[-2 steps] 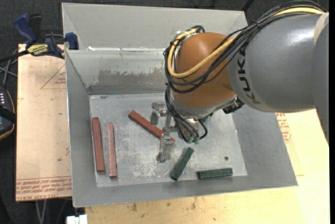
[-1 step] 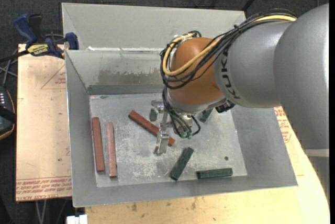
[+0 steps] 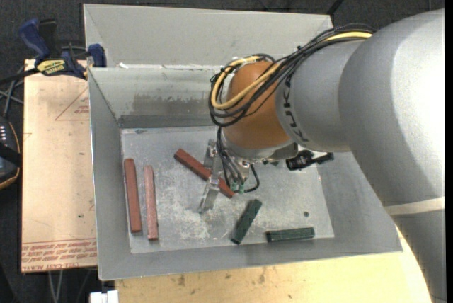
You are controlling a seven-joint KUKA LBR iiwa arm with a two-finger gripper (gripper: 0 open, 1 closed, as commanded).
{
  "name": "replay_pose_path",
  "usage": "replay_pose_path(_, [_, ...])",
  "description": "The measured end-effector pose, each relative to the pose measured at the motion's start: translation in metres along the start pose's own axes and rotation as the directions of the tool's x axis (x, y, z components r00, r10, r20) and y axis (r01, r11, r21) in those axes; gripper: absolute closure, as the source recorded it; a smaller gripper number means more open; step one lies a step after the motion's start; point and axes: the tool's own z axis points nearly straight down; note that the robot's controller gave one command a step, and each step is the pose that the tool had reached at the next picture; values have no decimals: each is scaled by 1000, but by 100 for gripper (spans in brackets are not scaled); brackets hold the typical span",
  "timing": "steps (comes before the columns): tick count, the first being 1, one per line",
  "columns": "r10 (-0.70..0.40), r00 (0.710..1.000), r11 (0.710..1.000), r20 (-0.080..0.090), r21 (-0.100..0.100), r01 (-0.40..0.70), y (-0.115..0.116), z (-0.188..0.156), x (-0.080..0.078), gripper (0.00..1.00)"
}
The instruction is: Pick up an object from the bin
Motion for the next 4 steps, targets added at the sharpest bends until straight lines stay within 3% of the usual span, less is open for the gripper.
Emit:
replay_pose_path(1, [-36, 999, 999, 4, -1, 36, -4, 6, -12, 0])
replay_pose_path(2, [-2, 1000, 1000, -1, 0, 2, 1, 0, 1, 0])
replay_pose_path(3, [-35, 999, 999, 3, -1, 35, -4, 5, -13, 100])
replay_pose_path(4, [-35, 999, 999, 3, -1, 35, -4, 5, -13, 100])
